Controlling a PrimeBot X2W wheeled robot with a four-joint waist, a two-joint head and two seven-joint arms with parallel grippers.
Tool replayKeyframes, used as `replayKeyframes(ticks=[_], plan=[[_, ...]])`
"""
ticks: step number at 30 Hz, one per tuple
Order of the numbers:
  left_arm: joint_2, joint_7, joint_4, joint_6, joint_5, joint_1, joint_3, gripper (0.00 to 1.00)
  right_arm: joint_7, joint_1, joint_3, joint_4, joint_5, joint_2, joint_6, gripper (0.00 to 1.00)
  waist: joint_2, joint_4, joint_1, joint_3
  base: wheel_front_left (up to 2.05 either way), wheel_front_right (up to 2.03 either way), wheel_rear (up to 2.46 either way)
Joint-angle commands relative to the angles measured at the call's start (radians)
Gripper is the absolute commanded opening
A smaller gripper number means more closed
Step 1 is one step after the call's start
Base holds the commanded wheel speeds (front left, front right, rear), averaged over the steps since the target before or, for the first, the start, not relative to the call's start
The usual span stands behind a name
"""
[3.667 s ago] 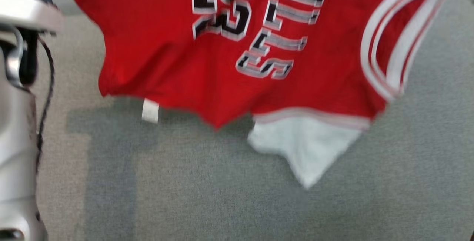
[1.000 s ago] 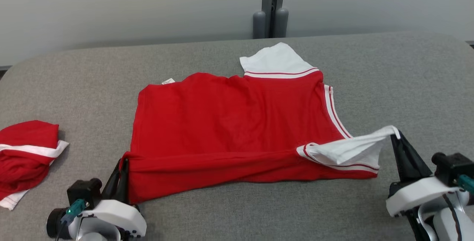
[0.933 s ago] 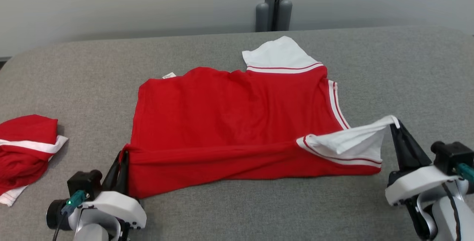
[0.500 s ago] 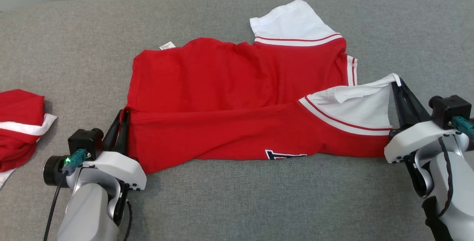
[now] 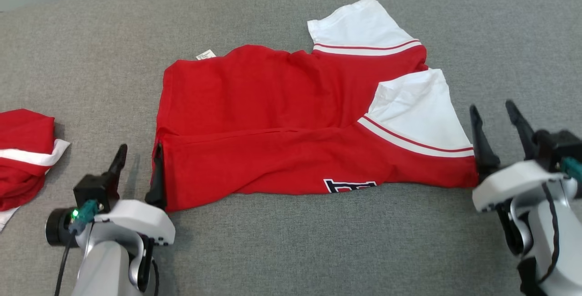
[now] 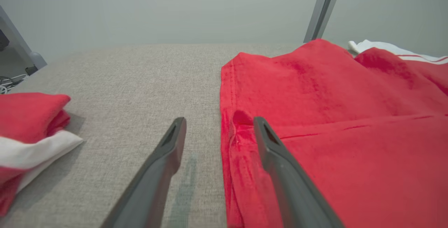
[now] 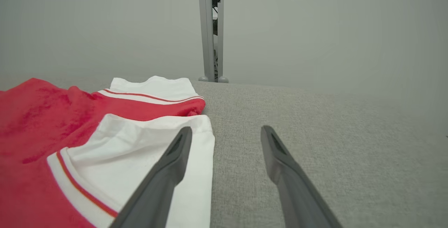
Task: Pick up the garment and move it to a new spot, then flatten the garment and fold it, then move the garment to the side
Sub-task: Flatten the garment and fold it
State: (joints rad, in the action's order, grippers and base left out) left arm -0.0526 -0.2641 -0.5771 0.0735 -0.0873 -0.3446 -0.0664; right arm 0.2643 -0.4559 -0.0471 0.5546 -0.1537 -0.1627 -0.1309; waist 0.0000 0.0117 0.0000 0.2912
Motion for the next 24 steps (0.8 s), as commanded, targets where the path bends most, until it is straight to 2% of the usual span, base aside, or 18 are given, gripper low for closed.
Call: replayKeyframes(ticks=[1,7,14,15,16,17,18,19,24], plan=[[-0.003,0.0,0.011,-0.005,0.001,0.018,0.003,1.0,0.0,0.038,-0.005,-0.004,-0.011,-0.004,0.0,1.0,0.0,0.0,0.0,-0.006,0.0,0.0,0.0],[0.0,0.0,0.03,-0.021,-0.033,0.075,0.012,1.0,0.0,0.139,-0.039,0.027,-0.048,0.008,0.0,1.0,0.0,-0.005,0.0,-0.016,0.0,0.0,0.0],[0.0,0.0,0.037,-0.04,-0.074,0.083,0.027,1.0,-0.002,0.149,-0.076,0.1,-0.071,0.023,0.0,1.0,0.0,-0.002,0.0,-0.009,0.0,0.0,0.0],[0.0,0.0,0.036,-0.041,-0.078,0.083,0.027,1.0,-0.002,0.147,-0.093,0.118,-0.077,0.026,0.0,0.84,0.0,-0.001,0.0,-0.008,0.0,0.0,0.0],[0.0,0.0,0.036,-0.041,-0.078,0.083,0.027,1.0,-0.002,0.147,-0.093,0.118,-0.077,0.026,0.0,0.84,0.0,-0.001,0.0,-0.008,0.0,0.0,0.0],[0.0,0.0,0.035,-0.042,-0.081,0.082,0.027,1.0,-0.004,0.145,-0.11,0.131,-0.084,0.029,0.0,0.47,0.0,0.0,0.0,-0.007,0.0,0.0,0.0],[0.0,0.0,0.034,-0.043,-0.08,0.082,0.027,1.0,-0.004,0.14,-0.129,0.145,-0.091,0.03,-0.001,0.26,0.0,0.002,0.0,-0.007,0.0,0.0,0.0],[0.0,0.0,0.032,-0.046,-0.084,0.083,0.025,1.0,-0.007,0.136,-0.148,0.156,-0.102,0.03,-0.001,0.0,0.0,0.003,0.0,-0.007,0.0,0.0,0.0],[0.0,0.0,0.018,-0.034,-0.108,0.094,0.029,1.0,-0.007,0.111,-0.182,0.156,-0.144,0.002,0.0,0.0,0.0,0.002,0.0,-0.01,0.0,0.0,0.0]])
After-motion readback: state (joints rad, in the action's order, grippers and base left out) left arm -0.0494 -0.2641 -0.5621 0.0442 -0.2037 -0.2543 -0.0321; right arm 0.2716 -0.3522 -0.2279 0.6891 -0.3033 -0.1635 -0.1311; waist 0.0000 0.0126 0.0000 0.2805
